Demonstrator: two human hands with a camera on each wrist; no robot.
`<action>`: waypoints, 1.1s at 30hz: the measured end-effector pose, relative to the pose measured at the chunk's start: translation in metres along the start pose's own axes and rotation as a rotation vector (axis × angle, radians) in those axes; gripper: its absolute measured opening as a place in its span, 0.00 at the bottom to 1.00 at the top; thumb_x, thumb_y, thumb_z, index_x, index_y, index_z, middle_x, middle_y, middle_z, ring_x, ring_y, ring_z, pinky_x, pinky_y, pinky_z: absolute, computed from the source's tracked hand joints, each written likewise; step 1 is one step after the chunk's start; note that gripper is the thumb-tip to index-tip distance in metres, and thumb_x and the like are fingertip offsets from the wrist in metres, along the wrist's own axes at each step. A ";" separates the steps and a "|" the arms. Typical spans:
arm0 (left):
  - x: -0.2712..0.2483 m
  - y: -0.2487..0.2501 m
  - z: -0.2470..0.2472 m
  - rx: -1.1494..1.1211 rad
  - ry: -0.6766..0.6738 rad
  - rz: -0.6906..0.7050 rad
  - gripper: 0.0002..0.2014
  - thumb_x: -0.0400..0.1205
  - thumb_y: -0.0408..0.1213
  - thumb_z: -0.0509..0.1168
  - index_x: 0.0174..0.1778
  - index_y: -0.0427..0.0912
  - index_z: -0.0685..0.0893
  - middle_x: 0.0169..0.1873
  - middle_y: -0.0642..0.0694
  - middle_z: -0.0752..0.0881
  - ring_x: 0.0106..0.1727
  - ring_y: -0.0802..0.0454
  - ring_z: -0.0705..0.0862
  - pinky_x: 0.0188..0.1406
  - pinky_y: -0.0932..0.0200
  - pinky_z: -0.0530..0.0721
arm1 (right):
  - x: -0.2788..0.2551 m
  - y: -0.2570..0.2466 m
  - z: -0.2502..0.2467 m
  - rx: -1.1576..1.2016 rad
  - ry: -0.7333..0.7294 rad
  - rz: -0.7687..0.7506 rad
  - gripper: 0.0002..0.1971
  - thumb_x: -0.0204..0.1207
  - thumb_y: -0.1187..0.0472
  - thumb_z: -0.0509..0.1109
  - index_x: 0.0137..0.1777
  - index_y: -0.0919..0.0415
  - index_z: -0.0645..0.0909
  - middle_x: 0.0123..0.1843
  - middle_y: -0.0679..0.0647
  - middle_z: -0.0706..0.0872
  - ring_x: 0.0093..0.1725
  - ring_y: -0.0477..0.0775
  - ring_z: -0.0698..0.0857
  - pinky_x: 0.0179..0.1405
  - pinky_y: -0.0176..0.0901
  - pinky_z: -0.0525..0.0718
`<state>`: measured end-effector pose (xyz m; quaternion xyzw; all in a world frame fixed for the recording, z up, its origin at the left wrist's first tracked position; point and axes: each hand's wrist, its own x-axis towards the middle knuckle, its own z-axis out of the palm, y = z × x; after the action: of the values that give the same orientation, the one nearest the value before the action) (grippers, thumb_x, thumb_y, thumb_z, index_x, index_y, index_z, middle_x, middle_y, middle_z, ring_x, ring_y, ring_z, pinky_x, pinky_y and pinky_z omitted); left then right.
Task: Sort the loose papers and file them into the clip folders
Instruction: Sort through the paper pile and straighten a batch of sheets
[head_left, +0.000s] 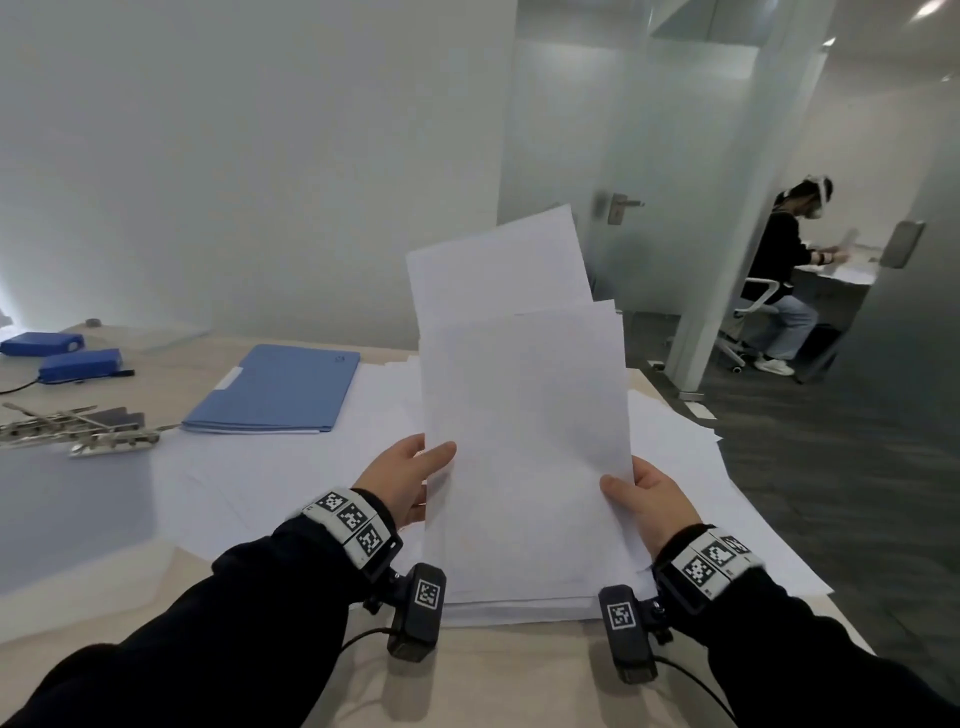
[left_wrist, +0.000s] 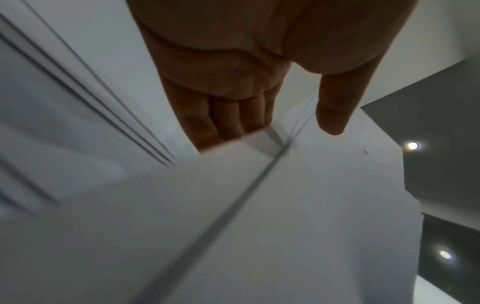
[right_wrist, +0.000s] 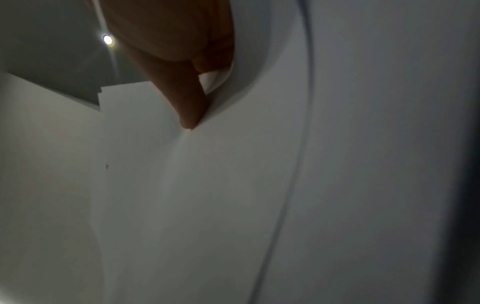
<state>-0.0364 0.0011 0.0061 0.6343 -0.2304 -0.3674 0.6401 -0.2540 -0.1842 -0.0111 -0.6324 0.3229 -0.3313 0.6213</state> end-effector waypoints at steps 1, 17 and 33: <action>0.001 0.004 0.002 -0.001 0.024 0.046 0.10 0.84 0.39 0.68 0.60 0.43 0.84 0.55 0.38 0.91 0.50 0.39 0.90 0.59 0.39 0.87 | 0.000 -0.001 0.003 0.011 -0.010 -0.014 0.13 0.80 0.73 0.65 0.59 0.61 0.85 0.51 0.62 0.92 0.47 0.63 0.90 0.51 0.55 0.87; -0.010 0.022 0.004 0.051 0.148 0.395 0.10 0.80 0.32 0.71 0.55 0.50 0.87 0.47 0.52 0.93 0.50 0.54 0.91 0.49 0.56 0.85 | -0.002 -0.028 0.035 0.175 -0.057 -0.164 0.21 0.64 0.63 0.77 0.59 0.62 0.84 0.54 0.61 0.91 0.53 0.65 0.90 0.55 0.58 0.87; -0.011 0.048 0.018 0.028 0.110 0.572 0.23 0.75 0.37 0.71 0.66 0.55 0.78 0.54 0.58 0.89 0.57 0.58 0.88 0.58 0.54 0.85 | -0.006 -0.075 0.050 0.179 0.065 -0.424 0.16 0.75 0.63 0.76 0.61 0.54 0.81 0.52 0.50 0.92 0.51 0.48 0.91 0.46 0.37 0.87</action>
<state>-0.0484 -0.0052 0.0566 0.5712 -0.3696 -0.1339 0.7205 -0.2173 -0.1491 0.0629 -0.6175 0.1719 -0.5019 0.5808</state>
